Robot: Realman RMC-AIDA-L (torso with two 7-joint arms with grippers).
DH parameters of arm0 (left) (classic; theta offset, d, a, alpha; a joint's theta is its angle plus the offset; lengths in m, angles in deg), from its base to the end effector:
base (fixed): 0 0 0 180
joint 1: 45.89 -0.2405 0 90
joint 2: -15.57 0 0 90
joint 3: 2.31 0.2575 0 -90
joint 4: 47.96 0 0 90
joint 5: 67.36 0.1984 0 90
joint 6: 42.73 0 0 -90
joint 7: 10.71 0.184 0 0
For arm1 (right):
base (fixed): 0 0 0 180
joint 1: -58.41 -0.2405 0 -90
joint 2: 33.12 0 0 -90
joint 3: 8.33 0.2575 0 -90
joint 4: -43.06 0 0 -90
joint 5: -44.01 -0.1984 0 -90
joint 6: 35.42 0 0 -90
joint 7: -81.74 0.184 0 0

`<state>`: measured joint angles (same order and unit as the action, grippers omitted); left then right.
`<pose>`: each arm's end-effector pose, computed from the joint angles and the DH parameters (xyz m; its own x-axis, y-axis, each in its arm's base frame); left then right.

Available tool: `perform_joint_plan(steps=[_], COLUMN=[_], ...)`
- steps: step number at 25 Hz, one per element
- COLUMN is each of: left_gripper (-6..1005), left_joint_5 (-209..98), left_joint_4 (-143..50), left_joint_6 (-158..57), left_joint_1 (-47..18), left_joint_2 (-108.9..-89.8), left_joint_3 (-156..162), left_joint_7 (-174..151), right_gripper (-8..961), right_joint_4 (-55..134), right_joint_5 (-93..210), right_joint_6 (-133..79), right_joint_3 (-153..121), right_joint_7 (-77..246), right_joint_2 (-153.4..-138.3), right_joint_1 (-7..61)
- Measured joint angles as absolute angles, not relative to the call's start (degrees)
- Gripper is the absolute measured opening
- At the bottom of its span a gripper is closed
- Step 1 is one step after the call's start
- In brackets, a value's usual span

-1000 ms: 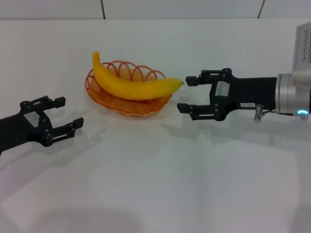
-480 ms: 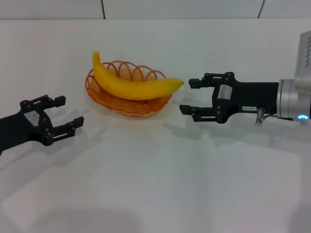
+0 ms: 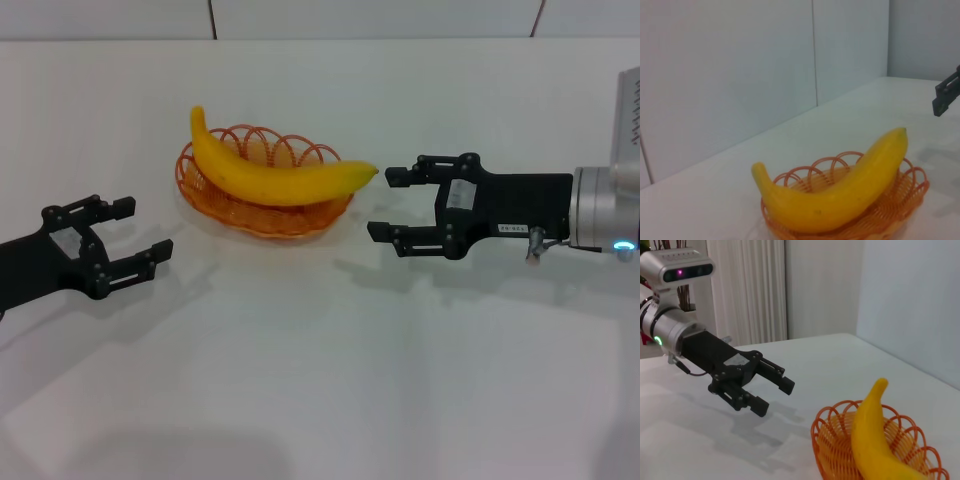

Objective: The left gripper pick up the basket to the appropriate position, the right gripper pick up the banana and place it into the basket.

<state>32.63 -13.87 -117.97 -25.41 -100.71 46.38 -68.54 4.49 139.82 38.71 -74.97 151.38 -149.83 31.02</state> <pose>-0.3076 0.3281 -0.0229 0.8875 0.1727 0.4272 0.3802 -0.7983 -0.4670 0.2334 0.3454 -0.0621 0.9035 -0.1470 -0.4026 -0.2706 -0.9241 -0.2698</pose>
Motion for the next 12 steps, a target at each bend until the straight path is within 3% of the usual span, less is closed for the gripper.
perform_joint_plan(steps=[12], left_gripper=[757], left_joint_5=[32.5], left_joint_4=[-13.9], left_joint_6=[-118.0], left_joint_1=[-25.4], left_joint_2=[-100.71], left_joint_3=[46.5], left_joint_7=[-68.5], right_gripper=[745], right_joint_4=[5.6], right_joint_5=[140.2], right_joint_6=[38.2], right_joint_3=[-74.3], right_joint_7=[151.3], right_joint_2=[-149.49], right_joint_1=[31.0])
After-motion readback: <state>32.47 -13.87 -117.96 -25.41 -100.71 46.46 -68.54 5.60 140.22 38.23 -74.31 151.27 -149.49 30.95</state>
